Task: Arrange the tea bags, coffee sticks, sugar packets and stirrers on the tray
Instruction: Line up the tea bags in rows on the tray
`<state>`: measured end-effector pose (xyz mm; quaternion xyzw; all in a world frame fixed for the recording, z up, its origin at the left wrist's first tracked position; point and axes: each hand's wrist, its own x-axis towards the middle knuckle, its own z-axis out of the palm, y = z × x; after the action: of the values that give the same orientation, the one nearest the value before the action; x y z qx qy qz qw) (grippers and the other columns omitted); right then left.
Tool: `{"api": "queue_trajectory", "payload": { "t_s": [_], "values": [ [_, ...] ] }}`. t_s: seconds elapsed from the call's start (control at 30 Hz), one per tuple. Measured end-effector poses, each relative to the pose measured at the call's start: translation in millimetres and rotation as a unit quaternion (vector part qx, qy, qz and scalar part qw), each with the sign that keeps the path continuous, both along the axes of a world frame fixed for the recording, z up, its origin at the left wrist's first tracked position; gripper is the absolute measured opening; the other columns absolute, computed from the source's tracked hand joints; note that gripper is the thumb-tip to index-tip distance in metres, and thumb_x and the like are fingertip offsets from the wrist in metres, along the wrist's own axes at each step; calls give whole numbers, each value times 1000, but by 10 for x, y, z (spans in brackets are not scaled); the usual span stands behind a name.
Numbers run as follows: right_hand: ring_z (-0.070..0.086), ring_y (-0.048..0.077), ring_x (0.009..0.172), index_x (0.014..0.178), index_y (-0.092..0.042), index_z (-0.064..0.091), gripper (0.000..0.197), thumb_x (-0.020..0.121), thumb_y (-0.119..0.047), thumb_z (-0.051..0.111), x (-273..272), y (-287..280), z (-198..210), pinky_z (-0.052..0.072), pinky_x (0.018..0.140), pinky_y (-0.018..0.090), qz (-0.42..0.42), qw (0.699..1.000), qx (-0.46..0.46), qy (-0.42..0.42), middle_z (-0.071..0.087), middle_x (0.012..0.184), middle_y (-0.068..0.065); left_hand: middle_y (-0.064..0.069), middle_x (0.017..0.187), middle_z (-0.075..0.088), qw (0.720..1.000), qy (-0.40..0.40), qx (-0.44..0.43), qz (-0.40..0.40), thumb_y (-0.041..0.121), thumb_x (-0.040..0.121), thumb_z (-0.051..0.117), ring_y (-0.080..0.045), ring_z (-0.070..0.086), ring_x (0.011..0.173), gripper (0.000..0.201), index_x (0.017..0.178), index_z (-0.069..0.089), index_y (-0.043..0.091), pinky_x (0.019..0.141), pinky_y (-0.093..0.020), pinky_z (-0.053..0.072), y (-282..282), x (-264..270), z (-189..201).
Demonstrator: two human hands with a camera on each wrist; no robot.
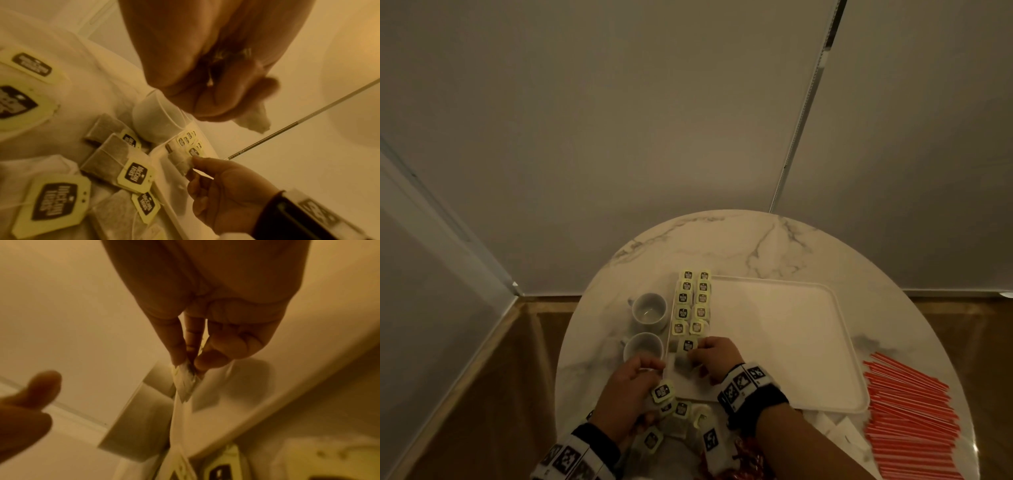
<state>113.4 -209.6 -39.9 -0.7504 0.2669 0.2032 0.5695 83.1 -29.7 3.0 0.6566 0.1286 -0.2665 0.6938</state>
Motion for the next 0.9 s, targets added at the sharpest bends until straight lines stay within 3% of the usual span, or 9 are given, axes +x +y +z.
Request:
{"api": "queue_trajectory", "payload": {
  "t_s": [0.13,0.2,0.23,0.37,0.47,0.6,0.73,0.83,0.9],
  "values": [
    [61,15,69,67,-20,66,13,78,-16,71,114,158,-53,55,72,28,32,997,-76,7,65,73,0,-20,77,51,1000,4,-18,7,-3,92,43,-11,34,30,15,99,57,-3,30,-13,26,52,-38,74],
    [66,21,87,82,-14,72,6,80,-18,68,155,195,-51,55,81,30,62,990,-127,7,71,91,6,-20,76,56,1000,5,-19,18,1,92,46,-14,35,32,14,97,59,1,32,-13,24,77,-39,80],
    [66,22,93,91,-11,73,14,82,-19,65,175,197,-74,54,82,29,73,985,-154,6,71,99,8,-18,74,59,1000,6,-16,22,3,92,47,-16,36,34,14,96,60,4,33,-13,24,90,-40,82],
    [64,24,99,103,-9,69,22,85,-21,63,211,206,-84,49,80,27,79,975,-209,7,68,107,9,-12,66,62,999,-3,-4,35,3,91,44,-17,36,36,19,99,61,6,36,-14,24,122,-39,87],
    [62,22,93,90,-14,64,9,86,-22,62,229,208,-75,48,79,27,76,973,-217,-1,68,106,9,-5,61,62,999,-15,0,33,-1,91,38,-17,39,36,24,100,60,4,34,-15,25,113,-52,135],
    [56,18,84,82,-17,59,6,85,-21,61,259,182,-81,47,77,25,80,973,-217,-12,62,91,3,-14,77,59,999,-21,0,32,-3,90,38,-19,48,53,25,100,60,3,38,-23,36,90,-59,184],
    [54,16,81,75,-19,55,13,86,-21,60,260,164,-75,44,73,24,82,973,-216,-5,59,89,1,-19,85,58,999,-27,-16,30,-5,90,41,-28,54,72,26,103,61,4,50,-30,51,71,-54,172],
    [54,16,80,70,-21,52,18,86,-21,60,252,166,-87,44,71,24,81,972,-219,-2,60,88,1,-19,85,59,999,-36,-26,26,-10,89,41,-25,59,70,28,105,61,1,51,-27,52,62,-51,169],
    [55,16,80,77,-19,57,10,87,-22,59,254,175,-94,47,73,25,81,971,-226,-3,64,92,4,-17,84,63,998,-42,-27,26,-11,89,42,-22,63,69,28,105,61,1,53,-26,53,57,-51,159]
  ]
}}
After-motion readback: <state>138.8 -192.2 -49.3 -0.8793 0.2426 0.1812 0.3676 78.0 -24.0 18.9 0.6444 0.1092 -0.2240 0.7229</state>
